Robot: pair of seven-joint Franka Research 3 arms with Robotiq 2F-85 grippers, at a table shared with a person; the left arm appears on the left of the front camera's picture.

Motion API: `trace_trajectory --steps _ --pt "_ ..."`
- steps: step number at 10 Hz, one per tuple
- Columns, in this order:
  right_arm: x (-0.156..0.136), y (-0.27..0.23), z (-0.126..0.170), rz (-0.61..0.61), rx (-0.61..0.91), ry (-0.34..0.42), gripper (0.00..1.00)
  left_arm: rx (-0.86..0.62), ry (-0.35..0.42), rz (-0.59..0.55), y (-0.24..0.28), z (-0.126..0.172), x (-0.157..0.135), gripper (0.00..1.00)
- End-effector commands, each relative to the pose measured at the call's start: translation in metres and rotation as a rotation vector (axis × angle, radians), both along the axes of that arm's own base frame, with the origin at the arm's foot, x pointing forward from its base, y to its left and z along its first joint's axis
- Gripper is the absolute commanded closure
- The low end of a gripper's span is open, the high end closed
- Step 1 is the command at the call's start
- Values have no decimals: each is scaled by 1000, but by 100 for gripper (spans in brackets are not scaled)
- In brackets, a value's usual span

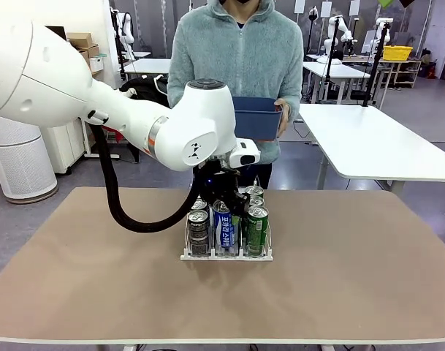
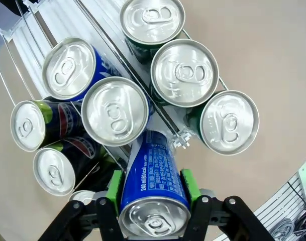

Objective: Fill the beverage cans into the dispenser.
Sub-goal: Place the picked Ionic drink in the line of the Automatic Can Dispenser with the same cans.

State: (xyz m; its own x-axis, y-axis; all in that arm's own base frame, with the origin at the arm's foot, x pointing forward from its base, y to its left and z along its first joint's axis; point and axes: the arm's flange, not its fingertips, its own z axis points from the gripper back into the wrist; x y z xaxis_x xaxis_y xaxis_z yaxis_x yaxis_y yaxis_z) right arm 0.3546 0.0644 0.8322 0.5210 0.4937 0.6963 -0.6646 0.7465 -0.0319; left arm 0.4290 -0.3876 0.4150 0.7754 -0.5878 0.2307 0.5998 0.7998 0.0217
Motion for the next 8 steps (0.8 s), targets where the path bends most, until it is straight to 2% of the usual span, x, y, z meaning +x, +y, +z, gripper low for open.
trace_trajectory --steps 1,8 --pt "-1 0 -1 -1 -2 -1 0 -6 -20 0 -10 -1 1 43" --pt "-1 0 -1 -1 -2 -1 0 40 38 -34 -23 -27 -14 43"
